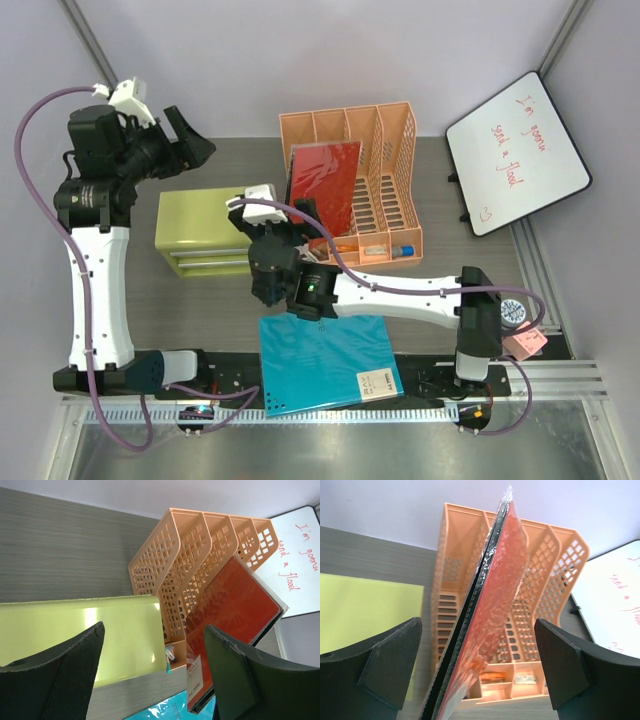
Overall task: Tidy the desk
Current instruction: Pick up the folder from the storage box.
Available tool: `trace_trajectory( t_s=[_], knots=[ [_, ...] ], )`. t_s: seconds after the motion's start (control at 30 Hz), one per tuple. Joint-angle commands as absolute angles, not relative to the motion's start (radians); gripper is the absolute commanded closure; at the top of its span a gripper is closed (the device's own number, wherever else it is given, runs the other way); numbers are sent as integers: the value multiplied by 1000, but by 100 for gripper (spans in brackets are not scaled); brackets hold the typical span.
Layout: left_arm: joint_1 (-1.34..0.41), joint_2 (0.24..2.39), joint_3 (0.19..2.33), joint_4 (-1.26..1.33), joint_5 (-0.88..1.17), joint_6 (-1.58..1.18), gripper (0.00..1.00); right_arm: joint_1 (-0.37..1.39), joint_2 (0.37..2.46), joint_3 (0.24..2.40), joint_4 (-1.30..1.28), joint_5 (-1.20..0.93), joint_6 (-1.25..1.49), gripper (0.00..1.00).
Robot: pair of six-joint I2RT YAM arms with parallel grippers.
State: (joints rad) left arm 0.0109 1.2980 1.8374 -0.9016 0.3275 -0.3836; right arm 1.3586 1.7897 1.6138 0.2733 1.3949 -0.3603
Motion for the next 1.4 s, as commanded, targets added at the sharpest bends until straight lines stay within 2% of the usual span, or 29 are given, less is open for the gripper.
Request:
trace_trajectory(
  t_s=[0.0, 0.1, 0.33, 0.43, 0.47, 0.5, 0.63, 1.03, 1.27, 1.37],
  knots=[
    [83, 1246, 1835, -865, 454, -377, 19, 1355, 1818, 1596, 664, 1598, -598, 0],
    [109, 1250, 1832, -864, 486, -388, 19, 1367, 1845, 1529, 854, 1615, -735, 0],
    [126, 1246, 1835, -859, 518, -405, 20, 1385, 1930, 1523, 1145, 1655, -984, 0],
    [127, 1243, 1842, -857, 520, -410, 20, 1407, 1985, 1508, 1456, 1675, -1274, 0],
    [126, 1244, 1844, -857, 522, -411, 20, 1416, 2005, 1509, 1630, 1680, -1361, 0],
    [127, 1243, 1847, -859, 525, -411, 20, 1422, 2040, 1511, 1666, 1687, -1426, 0],
    [127, 1244, 1850, -862, 532, -423, 20, 1476, 2042, 1425, 1666, 1693, -1419, 0],
    [129, 1239, 1861, -856, 543, -456, 20, 1482, 1962, 1252, 1666, 1735, -1315, 0],
    [127, 1230, 1850, -865, 532, -445, 20, 1453, 1970, 1239, 1666, 1717, -1273, 14],
    [127, 1229, 1847, -864, 534, -443, 20, 1437, 1973, 1239, 1666, 1710, -1256, 25]
  ],
)
